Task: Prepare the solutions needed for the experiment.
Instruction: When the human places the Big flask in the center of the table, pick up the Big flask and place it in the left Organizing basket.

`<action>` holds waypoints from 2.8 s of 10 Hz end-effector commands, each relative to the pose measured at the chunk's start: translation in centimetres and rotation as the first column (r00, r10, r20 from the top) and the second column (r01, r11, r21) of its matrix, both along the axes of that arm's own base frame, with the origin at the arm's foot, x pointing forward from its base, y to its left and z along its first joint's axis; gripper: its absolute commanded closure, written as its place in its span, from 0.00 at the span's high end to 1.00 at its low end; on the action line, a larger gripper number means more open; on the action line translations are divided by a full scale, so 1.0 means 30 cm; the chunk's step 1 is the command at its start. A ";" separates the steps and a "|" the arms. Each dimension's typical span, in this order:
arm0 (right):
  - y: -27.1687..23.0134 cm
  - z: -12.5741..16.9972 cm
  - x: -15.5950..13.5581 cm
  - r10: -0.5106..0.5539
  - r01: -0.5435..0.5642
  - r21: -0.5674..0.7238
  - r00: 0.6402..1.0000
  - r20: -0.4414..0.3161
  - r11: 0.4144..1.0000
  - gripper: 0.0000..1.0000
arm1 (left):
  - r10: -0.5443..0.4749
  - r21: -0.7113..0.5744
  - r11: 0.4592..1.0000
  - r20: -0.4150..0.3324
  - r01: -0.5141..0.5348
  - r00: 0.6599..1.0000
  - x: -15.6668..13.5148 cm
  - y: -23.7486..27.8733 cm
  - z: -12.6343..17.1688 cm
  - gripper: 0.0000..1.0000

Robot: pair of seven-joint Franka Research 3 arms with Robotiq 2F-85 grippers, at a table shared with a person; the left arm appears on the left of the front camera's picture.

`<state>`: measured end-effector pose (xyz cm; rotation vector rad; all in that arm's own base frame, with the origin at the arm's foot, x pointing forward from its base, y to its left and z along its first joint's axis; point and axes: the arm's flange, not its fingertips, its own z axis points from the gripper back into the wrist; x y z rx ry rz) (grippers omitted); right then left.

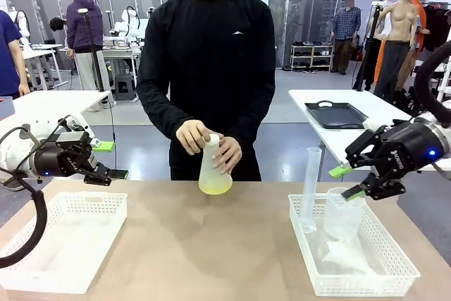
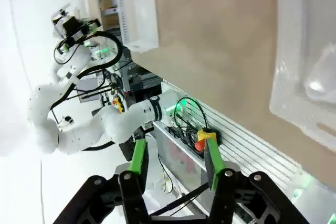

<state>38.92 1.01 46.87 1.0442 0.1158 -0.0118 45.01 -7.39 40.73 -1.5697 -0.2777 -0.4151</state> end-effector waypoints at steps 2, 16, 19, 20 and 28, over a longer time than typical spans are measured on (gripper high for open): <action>0.015 -0.083 0.105 -0.030 0.008 0.146 0.988 0.150 0.989 0.56 | 0.005 0.004 1.000 0.003 -0.005 1.000 -0.009 -0.003 0.004 1.00; -0.044 -0.101 0.101 -0.150 0.125 0.435 0.988 0.024 0.892 0.56 | 0.005 0.004 1.000 0.003 -0.005 1.000 -0.009 -0.003 0.004 1.00; -0.044 -0.101 0.101 -0.150 0.125 0.435 0.988 0.024 0.892 0.56 | 0.005 0.004 1.000 0.003 -0.005 1.000 -0.009 -0.003 0.004 1.00; -0.044 -0.101 0.101 -0.150 0.125 0.435 0.988 0.024 0.892 0.56 | 0.005 0.004 1.000 0.003 -0.005 1.000 -0.009 -0.003 0.004 1.00; -0.044 -0.101 0.101 -0.150 0.125 0.435 0.988 0.024 0.892 0.56 | 0.129 -0.080 0.991 0.321 -0.110 0.938 0.118 -0.087 0.092 1.00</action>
